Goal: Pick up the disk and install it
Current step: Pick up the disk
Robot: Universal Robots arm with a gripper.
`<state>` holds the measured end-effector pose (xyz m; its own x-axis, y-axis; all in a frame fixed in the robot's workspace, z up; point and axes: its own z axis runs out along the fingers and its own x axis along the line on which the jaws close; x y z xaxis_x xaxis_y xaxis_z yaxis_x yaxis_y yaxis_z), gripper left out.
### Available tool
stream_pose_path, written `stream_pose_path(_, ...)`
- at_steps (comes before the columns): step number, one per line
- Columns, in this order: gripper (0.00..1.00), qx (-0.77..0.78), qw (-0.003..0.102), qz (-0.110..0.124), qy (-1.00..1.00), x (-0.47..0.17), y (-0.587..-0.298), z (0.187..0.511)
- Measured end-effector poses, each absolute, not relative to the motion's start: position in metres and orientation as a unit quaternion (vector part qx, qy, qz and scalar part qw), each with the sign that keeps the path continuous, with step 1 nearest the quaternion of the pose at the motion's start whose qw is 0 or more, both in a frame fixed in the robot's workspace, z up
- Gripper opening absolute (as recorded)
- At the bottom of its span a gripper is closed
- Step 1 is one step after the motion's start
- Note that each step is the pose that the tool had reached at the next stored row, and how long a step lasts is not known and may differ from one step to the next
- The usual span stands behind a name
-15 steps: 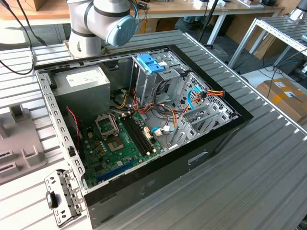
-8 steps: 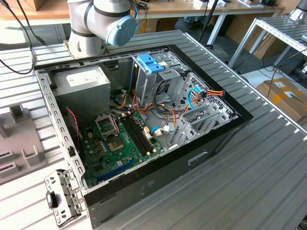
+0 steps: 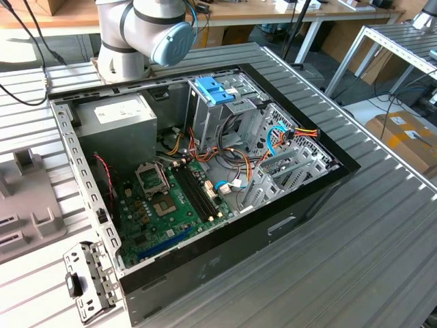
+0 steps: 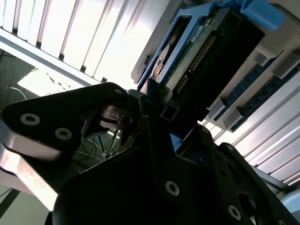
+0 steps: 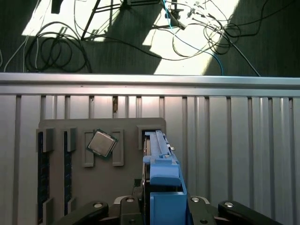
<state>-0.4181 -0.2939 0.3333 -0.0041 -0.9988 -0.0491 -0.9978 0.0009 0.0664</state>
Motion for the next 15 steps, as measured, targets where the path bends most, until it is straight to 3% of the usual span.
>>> stream_pose_path(15, 0.36, 0.706, 0.005, -0.042, -0.707, -0.418, -0.295, 0.348)
